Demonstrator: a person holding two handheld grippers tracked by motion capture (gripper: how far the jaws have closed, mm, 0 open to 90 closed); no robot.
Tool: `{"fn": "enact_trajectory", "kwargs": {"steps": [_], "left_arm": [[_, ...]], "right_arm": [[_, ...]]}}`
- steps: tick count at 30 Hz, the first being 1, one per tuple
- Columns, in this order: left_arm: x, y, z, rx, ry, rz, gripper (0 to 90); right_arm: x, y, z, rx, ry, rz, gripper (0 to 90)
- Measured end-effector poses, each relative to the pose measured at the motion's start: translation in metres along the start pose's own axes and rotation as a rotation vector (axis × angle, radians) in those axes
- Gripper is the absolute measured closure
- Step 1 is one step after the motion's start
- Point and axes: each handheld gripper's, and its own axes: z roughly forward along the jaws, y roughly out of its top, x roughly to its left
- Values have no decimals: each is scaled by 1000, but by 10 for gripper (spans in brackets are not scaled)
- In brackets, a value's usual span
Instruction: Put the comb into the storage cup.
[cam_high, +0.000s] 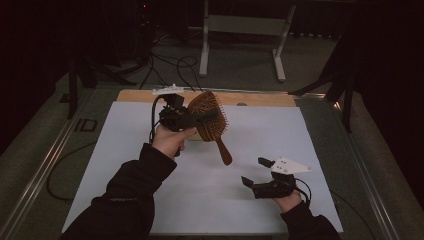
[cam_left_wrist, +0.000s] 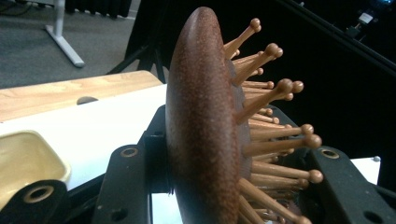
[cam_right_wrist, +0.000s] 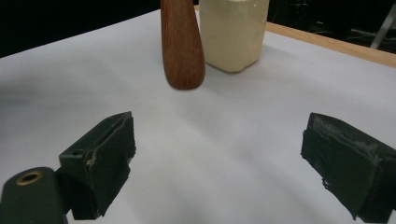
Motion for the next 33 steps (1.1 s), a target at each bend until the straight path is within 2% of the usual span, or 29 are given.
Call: {"fn": "enact_trajectory", "kwargs": {"steps": [15,24,33], "left_arm": [[17,26,-20,-50,64,-9,537],[26,39,-23,-73,104,-11,538],[30,58,-29,-102,118,-16,537]], "right_arm": [[0,-1,0,2,-13,-6,94],[0,-1,0,-4,-14,-5,94],[0,-1,-1,-2,-8,-2,94]]}}
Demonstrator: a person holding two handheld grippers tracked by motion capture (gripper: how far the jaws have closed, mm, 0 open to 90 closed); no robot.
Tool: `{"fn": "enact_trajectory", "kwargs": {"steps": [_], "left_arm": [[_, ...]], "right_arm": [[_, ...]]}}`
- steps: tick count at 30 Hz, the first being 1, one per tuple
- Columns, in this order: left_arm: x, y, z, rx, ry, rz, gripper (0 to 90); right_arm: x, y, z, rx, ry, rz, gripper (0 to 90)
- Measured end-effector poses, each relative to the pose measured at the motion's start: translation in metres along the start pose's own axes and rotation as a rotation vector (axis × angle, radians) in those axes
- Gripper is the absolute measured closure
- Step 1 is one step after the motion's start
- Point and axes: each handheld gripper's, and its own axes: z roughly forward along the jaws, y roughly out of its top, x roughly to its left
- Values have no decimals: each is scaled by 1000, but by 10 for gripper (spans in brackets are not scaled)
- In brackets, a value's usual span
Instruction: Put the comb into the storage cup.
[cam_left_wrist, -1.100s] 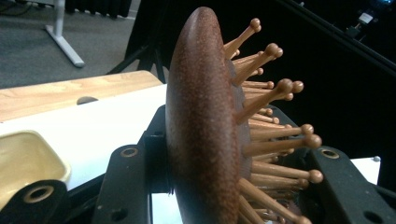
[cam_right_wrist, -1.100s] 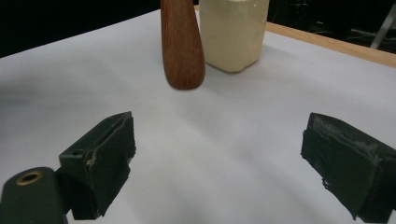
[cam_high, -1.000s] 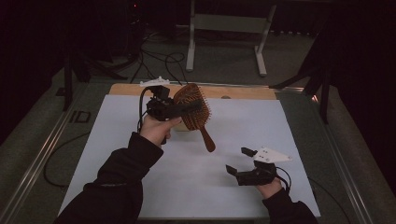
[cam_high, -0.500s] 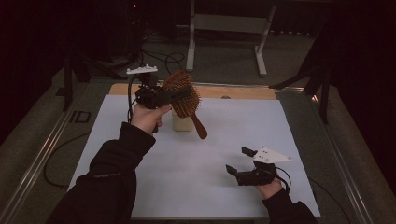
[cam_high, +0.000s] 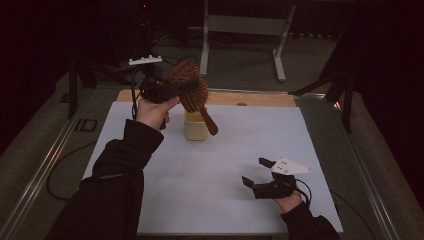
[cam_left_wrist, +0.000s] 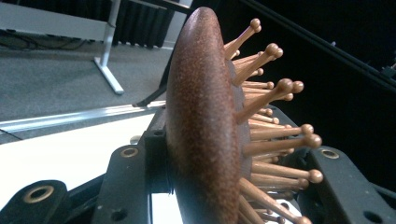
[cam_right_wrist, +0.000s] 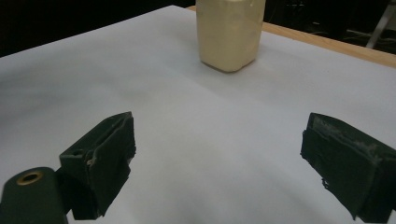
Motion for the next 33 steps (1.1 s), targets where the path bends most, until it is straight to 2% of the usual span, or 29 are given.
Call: {"fn": "enact_trajectory", "kwargs": {"steps": [12,18,25,30,33], "left_arm": [[11,18,-5,-31,43,0,537],[19,23,-5,-31,87,1,537],[32,26,-5,-50,134,-19,537],[36,27,0,-52,172,-1,537],[39,26,3,-54,184,-6,537]], "right_arm": [[0,0,-1,-4,0,0,95],[0,0,0,-6,2,1,95],[1,1,-1,-6,2,-2,95],[1,1,-1,-6,3,-4,95],[1,1,-1,-5,3,-4,95]]}}
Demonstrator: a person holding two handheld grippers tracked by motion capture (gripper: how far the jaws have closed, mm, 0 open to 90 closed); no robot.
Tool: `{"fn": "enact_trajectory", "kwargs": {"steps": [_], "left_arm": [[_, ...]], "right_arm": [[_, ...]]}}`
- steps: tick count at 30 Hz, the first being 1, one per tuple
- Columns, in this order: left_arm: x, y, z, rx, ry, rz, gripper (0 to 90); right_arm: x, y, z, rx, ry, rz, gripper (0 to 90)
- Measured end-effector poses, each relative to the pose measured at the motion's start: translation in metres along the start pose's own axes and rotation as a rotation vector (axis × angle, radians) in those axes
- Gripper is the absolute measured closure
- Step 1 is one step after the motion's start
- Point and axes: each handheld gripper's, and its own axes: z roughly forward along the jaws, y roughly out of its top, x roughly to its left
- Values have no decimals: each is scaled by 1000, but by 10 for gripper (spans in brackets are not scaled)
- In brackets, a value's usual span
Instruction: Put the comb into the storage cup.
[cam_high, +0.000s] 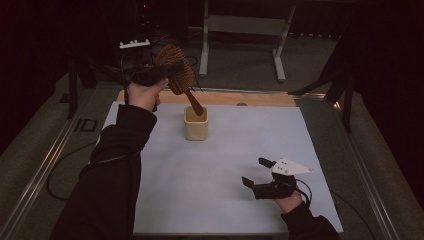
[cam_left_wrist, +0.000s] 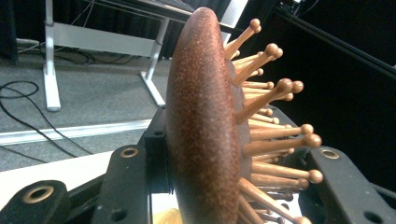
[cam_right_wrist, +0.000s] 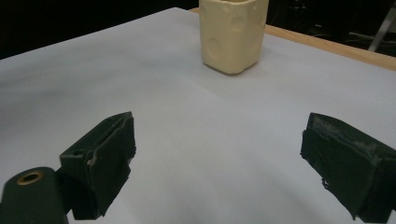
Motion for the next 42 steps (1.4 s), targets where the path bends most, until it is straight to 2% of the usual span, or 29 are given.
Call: {"fn": "enact_trajectory", "kwargs": {"steps": [2,7,13,34,42], "left_arm": [[3,-1,2,-2,-1,-5,537],[7,-7,10,3,27,10,536],[14,-17,20,9,39,-6,536],[26,-51,52,68,38,-40,536],[29,-59,60,89,45,-35,536]], "right_arm": [[0,0,0,-3,3,-2,95],[1,1,-1,-6,5,-2,95],[1,1,-1,-3,6,-8,95],[1,-1,1,4,15,-5,95],[0,-1,1,6,16,2,95]]}}
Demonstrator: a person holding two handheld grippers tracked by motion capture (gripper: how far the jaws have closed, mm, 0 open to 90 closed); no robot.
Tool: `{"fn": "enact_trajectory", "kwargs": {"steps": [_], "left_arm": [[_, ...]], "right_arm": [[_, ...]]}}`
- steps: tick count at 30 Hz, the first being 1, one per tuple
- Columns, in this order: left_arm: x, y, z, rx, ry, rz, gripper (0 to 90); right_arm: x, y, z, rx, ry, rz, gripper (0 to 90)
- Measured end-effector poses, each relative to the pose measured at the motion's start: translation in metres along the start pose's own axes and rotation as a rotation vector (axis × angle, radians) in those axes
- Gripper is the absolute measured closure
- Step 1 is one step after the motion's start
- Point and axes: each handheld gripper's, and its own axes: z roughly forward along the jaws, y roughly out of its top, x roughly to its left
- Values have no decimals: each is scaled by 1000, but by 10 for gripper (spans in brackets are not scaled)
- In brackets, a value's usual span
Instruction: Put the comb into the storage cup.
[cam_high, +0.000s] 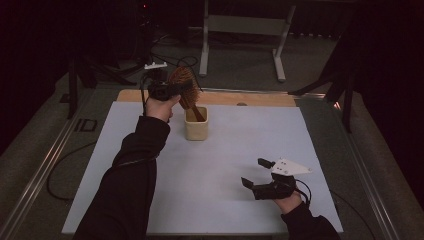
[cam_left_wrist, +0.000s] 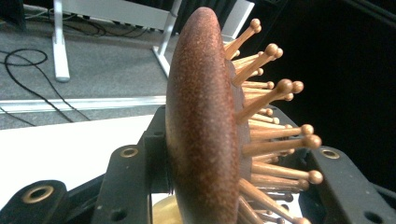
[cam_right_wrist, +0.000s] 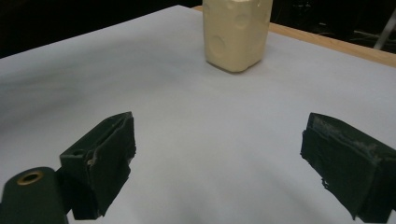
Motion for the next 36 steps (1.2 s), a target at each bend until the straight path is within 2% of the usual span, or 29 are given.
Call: {"fn": "enact_trajectory", "kwargs": {"steps": [21,36], "left_arm": [[15,-16,14,18,-5,-37,535],[19,-22,17,25,-17,-42,534]], "right_arm": [[-2,-3,3,7,4,7,95],[-2,-2,3,7,3,5,95]]}}
